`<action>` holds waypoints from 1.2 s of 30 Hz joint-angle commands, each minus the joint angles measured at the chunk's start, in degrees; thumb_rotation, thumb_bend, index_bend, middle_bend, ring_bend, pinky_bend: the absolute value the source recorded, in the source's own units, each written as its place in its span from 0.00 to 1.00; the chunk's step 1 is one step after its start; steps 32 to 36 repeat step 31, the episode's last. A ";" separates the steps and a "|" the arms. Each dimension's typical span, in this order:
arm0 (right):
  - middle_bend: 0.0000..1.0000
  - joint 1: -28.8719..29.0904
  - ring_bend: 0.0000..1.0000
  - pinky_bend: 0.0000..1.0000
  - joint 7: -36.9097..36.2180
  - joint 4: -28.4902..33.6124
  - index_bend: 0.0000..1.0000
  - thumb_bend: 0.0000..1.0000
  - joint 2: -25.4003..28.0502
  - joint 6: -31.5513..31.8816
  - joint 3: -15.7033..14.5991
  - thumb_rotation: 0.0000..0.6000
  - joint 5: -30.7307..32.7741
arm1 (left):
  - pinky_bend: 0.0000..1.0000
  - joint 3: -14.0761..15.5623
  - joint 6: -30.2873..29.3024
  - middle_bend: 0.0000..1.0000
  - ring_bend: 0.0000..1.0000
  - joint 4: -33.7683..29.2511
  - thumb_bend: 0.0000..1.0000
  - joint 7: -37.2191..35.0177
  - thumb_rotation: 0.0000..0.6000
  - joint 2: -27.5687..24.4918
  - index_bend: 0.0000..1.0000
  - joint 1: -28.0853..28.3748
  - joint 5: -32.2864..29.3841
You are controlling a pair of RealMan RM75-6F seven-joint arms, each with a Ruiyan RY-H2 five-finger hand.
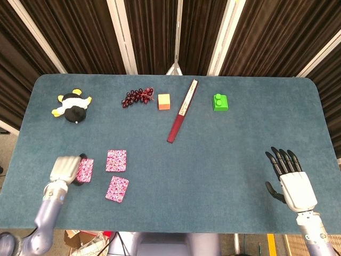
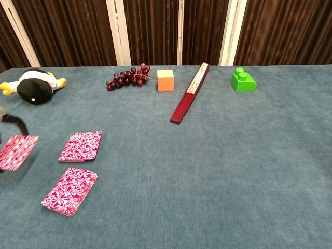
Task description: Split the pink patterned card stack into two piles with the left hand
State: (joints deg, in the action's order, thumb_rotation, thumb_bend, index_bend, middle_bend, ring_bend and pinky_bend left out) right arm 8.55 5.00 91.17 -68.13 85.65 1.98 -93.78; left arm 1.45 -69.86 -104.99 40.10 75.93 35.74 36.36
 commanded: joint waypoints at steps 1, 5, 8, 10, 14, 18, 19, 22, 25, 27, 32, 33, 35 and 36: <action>0.00 0.09 0.00 0.04 0.34 0.19 0.00 0.37 -0.11 -0.10 0.04 1.00 -0.03 | 1.00 1.75 1.17 0.89 0.89 1.34 0.35 -1.62 1.00 -0.18 0.37 -1.49 2.26; 0.00 0.11 0.00 0.04 0.45 0.27 0.00 0.37 -0.19 -0.14 0.04 1.00 -0.03 | 1.00 2.35 1.98 0.89 0.89 2.69 0.35 -2.59 1.00 0.73 0.36 -2.35 3.27; 0.00 0.11 0.00 0.04 0.46 0.23 0.00 0.37 -0.21 -0.11 0.01 1.00 -0.09 | 1.00 2.21 2.34 0.88 0.88 4.05 0.32 -3.76 1.00 1.91 0.31 -2.95 4.46; 0.00 0.09 0.00 0.04 0.41 0.20 0.00 0.37 -0.22 -0.07 0.00 1.00 -0.11 | 1.00 2.09 2.45 0.87 0.88 4.47 0.22 -4.05 1.00 2.30 0.24 -3.16 4.89; 0.00 0.09 0.00 0.04 0.29 0.10 0.00 0.37 -0.18 -0.06 0.02 1.00 -0.08 | 1.00 1.84 1.97 0.85 0.87 4.11 0.04 -4.06 1.00 2.00 0.07 -3.37 6.07; 0.00 0.11 0.00 0.04 0.20 0.07 0.00 0.37 -0.01 -0.12 0.03 1.00 -0.04 | 1.00 1.09 -0.20 0.83 0.85 1.34 0.00 -4.82 1.00 -0.47 0.00 -4.15 7.67; 0.00 0.11 0.00 0.04 0.21 0.04 0.00 0.37 -0.03 -0.14 0.02 1.00 -0.03 | 0.99 1.02 -0.74 0.82 0.84 0.39 0.00 -5.27 1.00 -1.38 0.00 -4.49 8.40; 0.00 0.10 0.00 0.04 0.23 -0.01 0.00 0.37 -0.03 -0.07 0.03 1.00 -0.09 | 0.88 1.02 -2.78 0.64 0.70 -2.85 0.00 -7.68 1.00 -4.75 0.00 -6.02 11.50; 0.00 0.10 0.00 0.04 0.46 -0.07 0.00 0.37 -0.04 0.04 0.03 1.00 -0.24 | 0.55 2.34 -7.11 0.19 0.35 -5.98 0.00 -12.01 1.00 -8.38 0.00 -9.35 18.73; 0.00 0.06 0.00 0.04 0.78 -0.15 0.00 0.37 -0.09 0.10 0.02 1.00 -0.27 | 0.31 5.19 -11.36 0.02 0.11 -6.27 0.00 -14.61 1.00 -10.52 0.00 -12.74 26.58; 0.00 -0.10 0.00 0.04 1.06 -0.23 0.00 0.37 -0.03 0.28 0.10 1.00 -0.01 | 0.02 10.28 -18.24 0.00 0.00 -2.31 0.00 -17.83 1.00 -12.57 0.00 -18.54 38.12; 0.00 -0.10 0.00 0.04 1.06 -0.23 0.00 0.37 -0.03 0.28 0.10 1.00 -0.01 | 0.02 10.28 -18.24 0.00 0.00 -2.31 0.00 -17.83 1.00 -12.57 0.00 -18.54 38.12; 0.00 -0.10 0.00 0.04 1.06 -0.23 0.00 0.37 -0.03 0.28 0.10 1.00 -0.01 | 0.02 10.28 -18.24 0.00 0.00 -2.31 0.00 -17.83 1.00 -12.57 0.00 -18.54 38.12; 0.00 -0.10 0.00 0.04 1.06 -0.23 0.00 0.37 -0.03 0.28 0.10 1.00 -0.01 | 0.02 10.28 -18.24 0.00 0.00 -2.31 0.00 -17.83 1.00 -12.57 0.00 -18.54 38.12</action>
